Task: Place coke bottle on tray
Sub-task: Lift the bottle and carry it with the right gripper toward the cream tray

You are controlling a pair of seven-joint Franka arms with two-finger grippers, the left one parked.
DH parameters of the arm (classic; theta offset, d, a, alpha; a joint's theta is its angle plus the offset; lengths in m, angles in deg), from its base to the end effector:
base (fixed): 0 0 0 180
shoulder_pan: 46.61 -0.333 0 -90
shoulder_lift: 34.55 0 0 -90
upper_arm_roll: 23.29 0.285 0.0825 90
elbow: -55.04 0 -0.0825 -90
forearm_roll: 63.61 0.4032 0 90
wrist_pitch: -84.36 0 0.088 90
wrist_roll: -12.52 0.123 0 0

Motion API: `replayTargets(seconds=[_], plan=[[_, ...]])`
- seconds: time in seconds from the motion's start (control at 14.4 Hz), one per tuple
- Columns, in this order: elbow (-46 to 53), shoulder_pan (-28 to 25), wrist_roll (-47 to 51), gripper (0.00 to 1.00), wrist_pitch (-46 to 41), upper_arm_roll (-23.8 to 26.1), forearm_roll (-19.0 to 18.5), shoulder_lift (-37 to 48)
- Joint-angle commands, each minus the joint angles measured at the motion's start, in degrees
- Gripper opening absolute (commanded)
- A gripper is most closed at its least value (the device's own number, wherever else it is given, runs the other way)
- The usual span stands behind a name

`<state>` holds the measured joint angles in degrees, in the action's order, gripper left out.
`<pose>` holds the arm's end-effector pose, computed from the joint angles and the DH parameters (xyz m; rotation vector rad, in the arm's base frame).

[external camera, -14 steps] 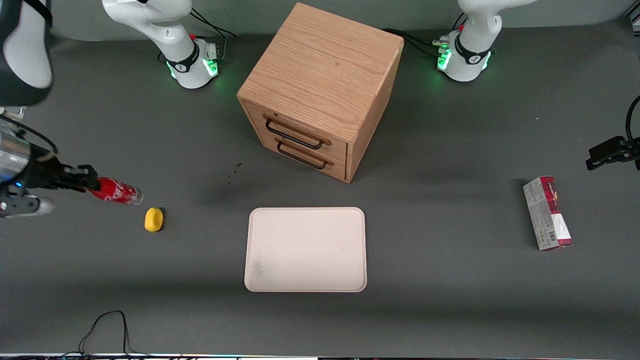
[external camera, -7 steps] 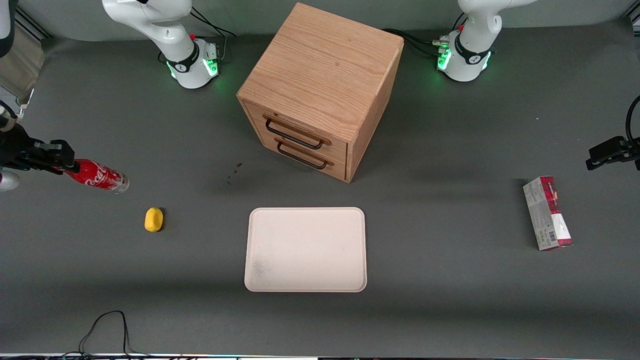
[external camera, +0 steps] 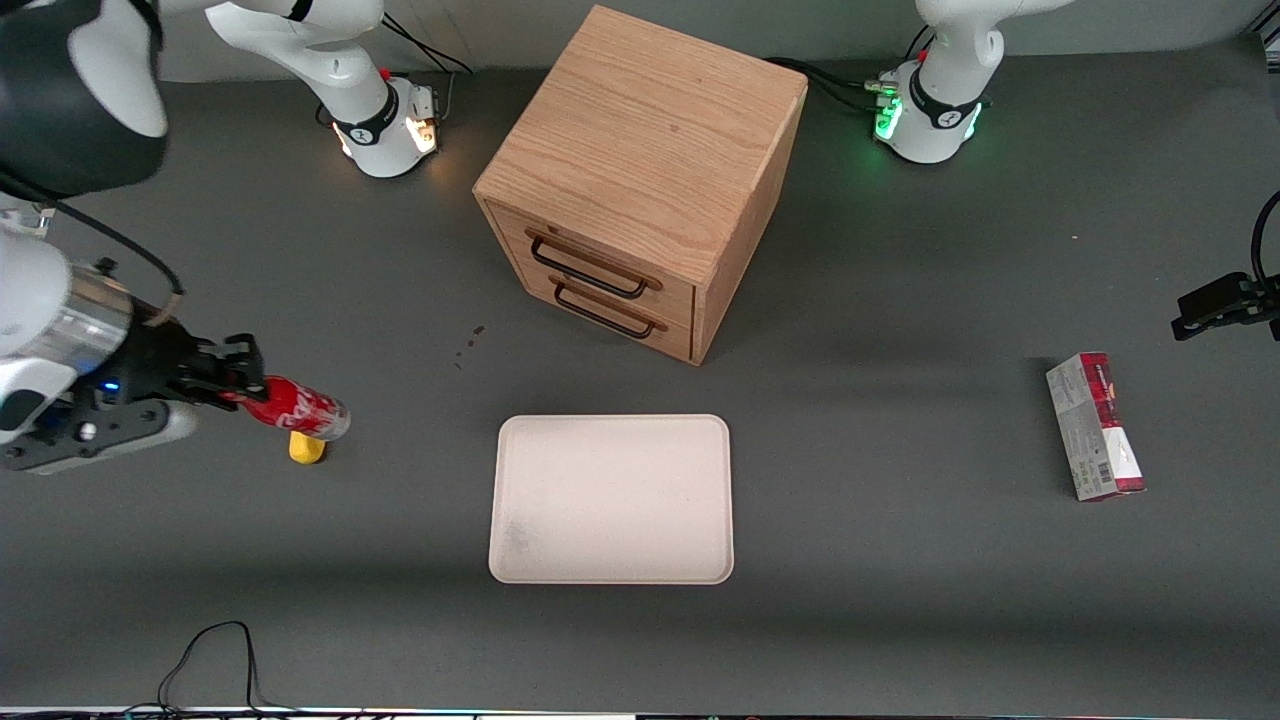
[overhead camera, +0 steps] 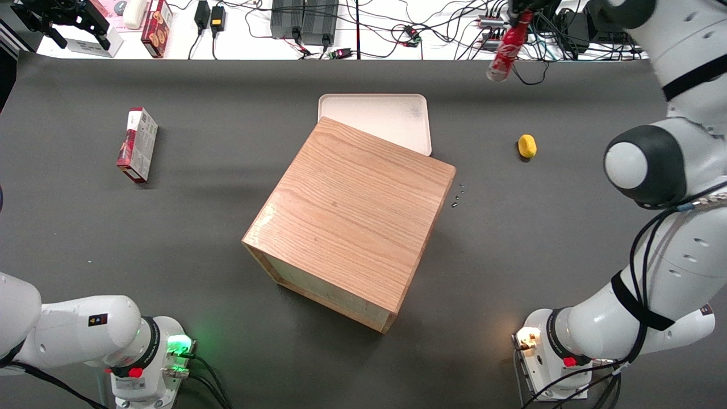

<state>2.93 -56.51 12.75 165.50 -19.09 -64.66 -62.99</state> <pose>0.6649 0.1497 0.5704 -3.1029 -0.3586 -0.0145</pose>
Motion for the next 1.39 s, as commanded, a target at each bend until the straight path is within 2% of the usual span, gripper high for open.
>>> replayTargets(seconds=[0.0,0.28,0.55,1.04,1.32], plan=[[4.12,-6.43,7.92,0.0,1.46,-0.25,-2.99,-3.46],[5.17,-11.27,15.06,0.0,4.55,-0.33,-3.78,-6.45],[5.18,-11.46,15.07,0.0,7.61,-0.25,-4.4,-9.0],[5.0,-10.84,14.72,0.0,19.39,-0.6,-4.31,-17.79],[5.0,-10.84,14.72,0.0,23.26,-0.51,-4.31,-22.27]])
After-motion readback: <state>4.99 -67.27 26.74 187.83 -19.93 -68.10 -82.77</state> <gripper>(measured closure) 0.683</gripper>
